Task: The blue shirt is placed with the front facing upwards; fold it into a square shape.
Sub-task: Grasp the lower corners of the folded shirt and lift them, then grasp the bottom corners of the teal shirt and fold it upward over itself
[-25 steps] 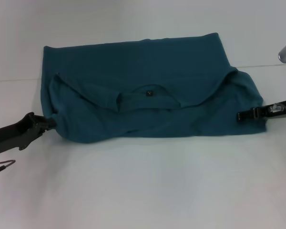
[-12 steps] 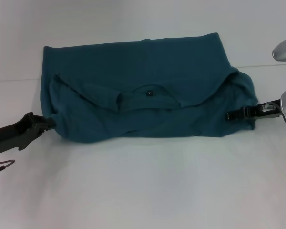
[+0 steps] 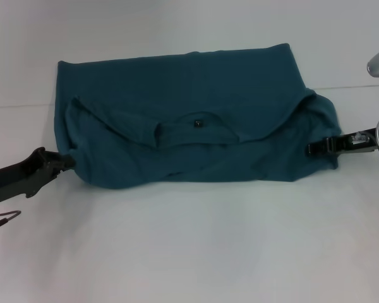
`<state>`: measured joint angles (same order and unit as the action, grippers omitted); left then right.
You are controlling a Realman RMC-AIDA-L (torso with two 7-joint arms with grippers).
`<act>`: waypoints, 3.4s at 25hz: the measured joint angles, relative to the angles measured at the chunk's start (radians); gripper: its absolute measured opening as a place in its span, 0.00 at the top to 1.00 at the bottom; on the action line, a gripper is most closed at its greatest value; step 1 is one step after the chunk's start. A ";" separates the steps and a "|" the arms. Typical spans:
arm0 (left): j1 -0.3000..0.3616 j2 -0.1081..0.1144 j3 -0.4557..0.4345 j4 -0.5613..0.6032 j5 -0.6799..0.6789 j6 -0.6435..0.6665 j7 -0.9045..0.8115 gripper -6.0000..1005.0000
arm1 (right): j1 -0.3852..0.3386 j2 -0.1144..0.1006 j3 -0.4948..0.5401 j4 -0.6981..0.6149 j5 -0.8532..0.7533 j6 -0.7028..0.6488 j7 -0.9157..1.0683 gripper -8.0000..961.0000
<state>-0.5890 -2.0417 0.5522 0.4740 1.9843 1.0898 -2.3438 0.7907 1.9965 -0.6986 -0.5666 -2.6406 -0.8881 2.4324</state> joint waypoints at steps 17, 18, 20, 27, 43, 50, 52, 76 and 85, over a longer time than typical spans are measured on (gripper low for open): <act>0.000 0.001 0.001 -0.001 0.005 0.006 0.000 0.97 | -0.003 -0.008 0.000 -0.009 -0.009 -0.024 0.002 0.64; 0.000 0.001 0.002 -0.001 0.006 0.010 0.000 0.97 | -0.003 -0.008 0.003 -0.014 -0.008 -0.032 0.002 0.68; 0.001 0.004 0.002 0.000 0.008 0.025 -0.001 0.97 | -0.007 -0.009 0.006 -0.037 -0.005 -0.060 0.002 0.76; 0.031 0.018 0.005 0.059 0.019 0.139 -0.013 0.97 | -0.057 0.024 0.007 -0.242 0.010 -0.243 0.007 0.85; 0.084 0.035 0.002 0.304 0.361 0.563 -0.092 0.97 | -0.155 -0.007 0.000 -0.472 0.010 -0.764 0.008 0.85; 0.138 0.021 0.006 0.385 0.459 0.746 -0.085 0.97 | -0.197 -0.027 0.002 -0.513 0.004 -0.959 -0.041 0.85; 0.156 0.013 0.009 0.403 0.474 0.807 -0.064 0.97 | -0.203 -0.032 0.002 -0.513 0.003 -1.000 -0.064 0.85; 0.029 0.071 -0.062 0.302 0.582 0.958 0.021 0.97 | -0.158 -0.142 0.066 -0.184 0.071 -0.985 -0.251 0.85; -0.064 0.119 -0.114 0.296 0.586 0.791 -0.134 0.97 | -0.134 -0.187 0.147 -0.138 0.077 -0.829 -0.149 0.85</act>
<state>-0.6528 -1.9227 0.4379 0.7704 2.5703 1.8813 -2.4775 0.6567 1.8096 -0.5520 -0.7050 -2.5640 -1.7173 2.2838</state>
